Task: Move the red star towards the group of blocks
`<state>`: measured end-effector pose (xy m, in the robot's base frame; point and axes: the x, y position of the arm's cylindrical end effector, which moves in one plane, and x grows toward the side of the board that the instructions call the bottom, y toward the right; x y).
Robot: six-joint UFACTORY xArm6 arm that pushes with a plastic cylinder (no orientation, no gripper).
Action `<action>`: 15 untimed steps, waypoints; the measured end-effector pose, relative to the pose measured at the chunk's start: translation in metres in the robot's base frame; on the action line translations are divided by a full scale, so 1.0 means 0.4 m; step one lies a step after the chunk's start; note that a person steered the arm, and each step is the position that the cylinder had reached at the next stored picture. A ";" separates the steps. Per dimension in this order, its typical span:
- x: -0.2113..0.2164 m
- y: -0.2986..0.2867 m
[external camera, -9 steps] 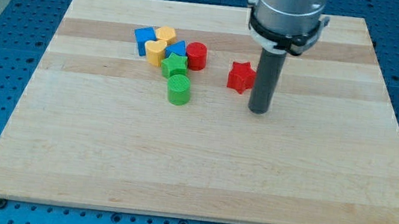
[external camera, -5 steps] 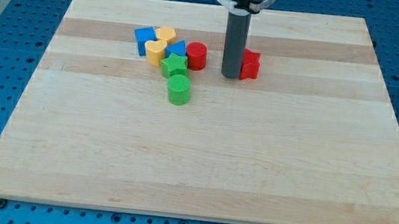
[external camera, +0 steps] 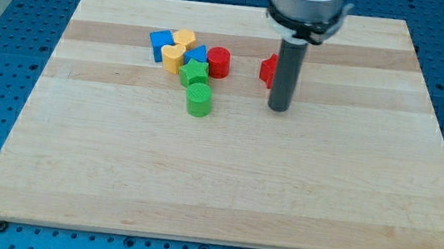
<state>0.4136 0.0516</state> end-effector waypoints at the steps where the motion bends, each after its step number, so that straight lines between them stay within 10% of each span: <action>1: -0.112 -0.072; 3: -0.186 -0.097; 6: 0.046 0.004; 15: -0.279 -0.053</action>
<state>0.3019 0.0306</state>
